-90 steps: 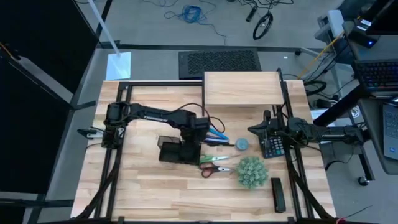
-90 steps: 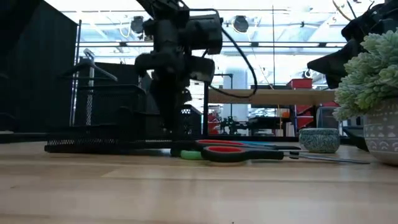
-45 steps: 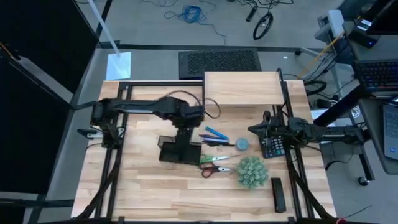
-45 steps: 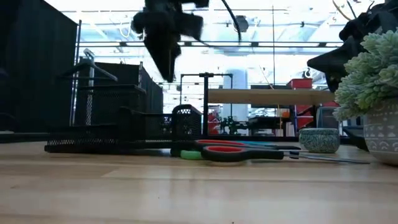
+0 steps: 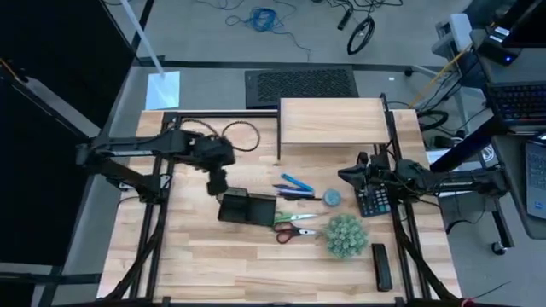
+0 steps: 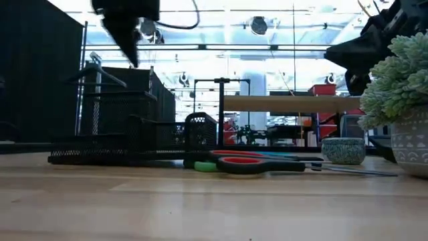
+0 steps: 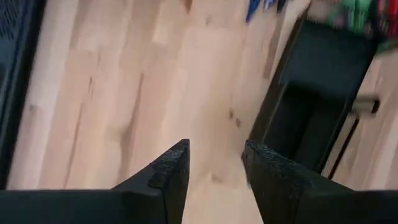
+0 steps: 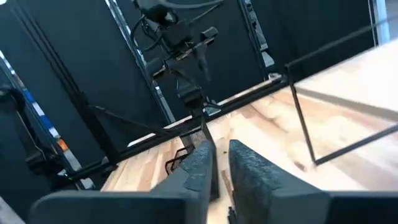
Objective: Pick and place office supplies into organizer
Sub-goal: Put the black desk organizer on the shelf
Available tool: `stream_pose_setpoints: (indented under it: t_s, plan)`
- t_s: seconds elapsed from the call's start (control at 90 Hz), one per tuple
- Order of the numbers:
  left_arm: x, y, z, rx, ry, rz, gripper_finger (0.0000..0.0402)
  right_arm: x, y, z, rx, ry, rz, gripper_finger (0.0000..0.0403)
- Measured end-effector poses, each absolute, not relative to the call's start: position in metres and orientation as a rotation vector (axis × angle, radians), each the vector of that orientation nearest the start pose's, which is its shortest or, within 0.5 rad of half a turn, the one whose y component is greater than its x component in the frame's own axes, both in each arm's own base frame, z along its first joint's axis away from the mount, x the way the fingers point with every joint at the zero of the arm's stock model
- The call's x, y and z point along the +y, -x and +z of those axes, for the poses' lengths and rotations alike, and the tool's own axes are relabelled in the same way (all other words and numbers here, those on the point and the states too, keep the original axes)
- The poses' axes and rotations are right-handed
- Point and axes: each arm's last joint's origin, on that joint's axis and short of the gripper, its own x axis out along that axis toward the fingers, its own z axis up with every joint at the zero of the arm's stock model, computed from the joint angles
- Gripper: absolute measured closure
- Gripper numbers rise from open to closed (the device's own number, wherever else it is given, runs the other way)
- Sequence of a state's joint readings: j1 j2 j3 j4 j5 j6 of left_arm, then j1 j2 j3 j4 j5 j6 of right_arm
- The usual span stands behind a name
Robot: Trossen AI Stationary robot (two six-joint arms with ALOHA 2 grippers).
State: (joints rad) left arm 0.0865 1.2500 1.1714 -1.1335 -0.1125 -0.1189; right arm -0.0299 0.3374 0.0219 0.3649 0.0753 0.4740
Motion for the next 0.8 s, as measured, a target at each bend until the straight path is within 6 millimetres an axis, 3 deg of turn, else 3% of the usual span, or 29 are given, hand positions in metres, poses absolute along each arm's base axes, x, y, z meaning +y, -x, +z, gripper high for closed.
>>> stream_pose_setpoints:
  t_s: [0.233, 0.467, 0.656, 0.8]
  plan:
    - [0.019, -0.192, 0.299, 1.169, 0.128, 0.267, 0.0262, -0.003, -0.157, 0.205, 0.085, -0.405, -0.101, 0.0250]
    - [0.019, -0.190, 0.295, 1.170, 0.140, 0.274, 0.0262, -0.004, -0.241, 0.239, 0.398, -0.208, -0.135, 0.0231]
    - [0.018, -0.190, 0.295, 1.174, 0.156, 0.244, 0.0262, -0.006, -0.318, 0.233, 0.657, -0.102, -0.130, 0.0242]
    - [0.018, -0.190, 0.295, 1.176, 0.171, 0.229, 0.0262, -0.006, -0.363, 0.220, 0.802, -0.055, -0.118, 0.0245]
